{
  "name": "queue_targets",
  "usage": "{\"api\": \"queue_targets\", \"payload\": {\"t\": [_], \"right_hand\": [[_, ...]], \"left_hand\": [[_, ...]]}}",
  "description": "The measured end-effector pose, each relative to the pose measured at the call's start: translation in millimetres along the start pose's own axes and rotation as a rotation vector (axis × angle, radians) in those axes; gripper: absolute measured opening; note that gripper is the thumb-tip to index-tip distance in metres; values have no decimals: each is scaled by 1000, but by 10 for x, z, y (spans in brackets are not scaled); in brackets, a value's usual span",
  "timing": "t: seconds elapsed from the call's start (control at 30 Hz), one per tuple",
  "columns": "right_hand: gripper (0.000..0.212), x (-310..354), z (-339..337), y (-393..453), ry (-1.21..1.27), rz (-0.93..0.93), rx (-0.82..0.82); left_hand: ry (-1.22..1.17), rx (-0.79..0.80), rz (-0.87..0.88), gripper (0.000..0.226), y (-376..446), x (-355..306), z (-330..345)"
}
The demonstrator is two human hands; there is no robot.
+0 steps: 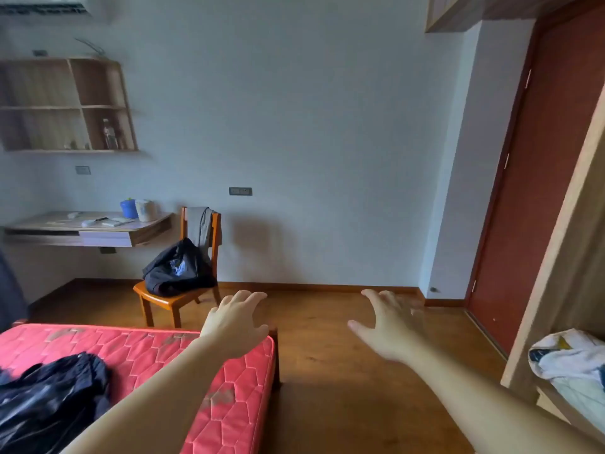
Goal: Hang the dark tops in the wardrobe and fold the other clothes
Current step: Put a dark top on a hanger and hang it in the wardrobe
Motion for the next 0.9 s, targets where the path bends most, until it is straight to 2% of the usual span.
{"api": "queue_targets", "payload": {"t": [0.17, 0.4, 0.8, 0.9], "right_hand": [[72, -84, 236, 966, 0, 61, 83], [71, 98, 324, 2206, -52, 66, 140], [71, -168, 357, 4200, 46, 5, 130], [71, -297, 372, 4888, 158, -34, 132]], "left_hand": [[-51, 66, -24, 69, 912, 389, 269], [-43, 54, -24, 70, 2137, 847, 315], [-76, -18, -53, 64, 4077, 979, 280], [-100, -78, -80, 58, 4695, 953, 230]]}}
Point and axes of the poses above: each hand's wrist, its own y-axis towards the middle knuckle, its own z-axis out of the palm, x = y × z, the point moved 7 cm from there along y, towards the middle knuckle, and after that the axes turned 13 degrees about x, right-handed, at the moved point
